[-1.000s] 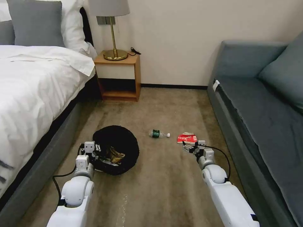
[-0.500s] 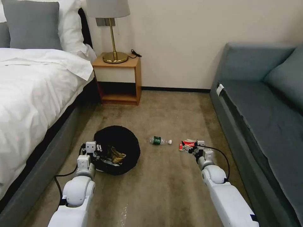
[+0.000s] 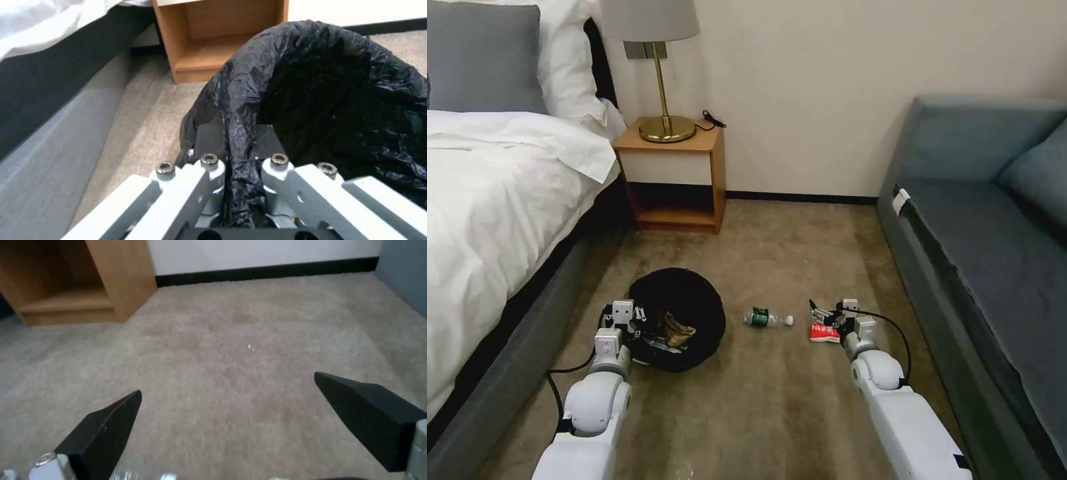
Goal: Pick up the trash bin, then pick up the garbage on the floor and place it into the trash bin.
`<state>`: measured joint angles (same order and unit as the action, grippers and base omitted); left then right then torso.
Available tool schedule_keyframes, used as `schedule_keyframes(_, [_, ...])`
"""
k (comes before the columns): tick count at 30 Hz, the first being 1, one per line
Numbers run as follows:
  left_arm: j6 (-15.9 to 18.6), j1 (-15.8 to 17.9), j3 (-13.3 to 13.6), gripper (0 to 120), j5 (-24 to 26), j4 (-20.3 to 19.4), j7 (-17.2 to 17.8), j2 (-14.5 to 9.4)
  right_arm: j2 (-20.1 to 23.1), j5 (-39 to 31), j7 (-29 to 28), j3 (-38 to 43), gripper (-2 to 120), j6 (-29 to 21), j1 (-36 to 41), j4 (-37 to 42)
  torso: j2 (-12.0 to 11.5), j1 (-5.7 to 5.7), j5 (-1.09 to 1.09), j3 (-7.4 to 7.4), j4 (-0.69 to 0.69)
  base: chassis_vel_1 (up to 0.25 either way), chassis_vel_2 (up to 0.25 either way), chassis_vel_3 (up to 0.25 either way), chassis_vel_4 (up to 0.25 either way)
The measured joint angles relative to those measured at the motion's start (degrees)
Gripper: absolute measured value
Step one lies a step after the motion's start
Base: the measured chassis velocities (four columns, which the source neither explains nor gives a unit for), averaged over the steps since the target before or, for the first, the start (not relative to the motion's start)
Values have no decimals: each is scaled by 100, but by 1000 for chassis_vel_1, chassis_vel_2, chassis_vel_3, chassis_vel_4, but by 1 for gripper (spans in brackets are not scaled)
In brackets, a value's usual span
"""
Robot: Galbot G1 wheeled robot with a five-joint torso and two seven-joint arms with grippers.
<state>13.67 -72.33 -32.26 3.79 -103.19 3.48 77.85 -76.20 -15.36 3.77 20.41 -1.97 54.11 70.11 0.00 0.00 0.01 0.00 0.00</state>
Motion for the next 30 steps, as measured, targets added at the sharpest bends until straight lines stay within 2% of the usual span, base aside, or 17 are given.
schedule_keyframes(19, [-10,-9,84,4,-29,-20,-5,40,123,67,231,-153,100,114,11,187,0,0,-1,0,0,-127,128,135,-137])
schedule_keyframes(24, [-11,-35,66,4,-30,-84,-5,22,302,89,657,-394,100,140,-20,310,0,0,-1,1,1,-92,109,90,-106])
schedule_keyframes(28, [-12,-71,-25,4,-29,-175,-7,-22,581,56,1369,-785,100,-159,-224,442,0,0,0,0,0,-23,21,21,-36])
schedule_keyframes(30, [-11,-73,-44,4,-27,-192,-7,-33,625,50,1485,-845,100,-227,-270,451,0,0,-2,0,0,0,0,0,0])
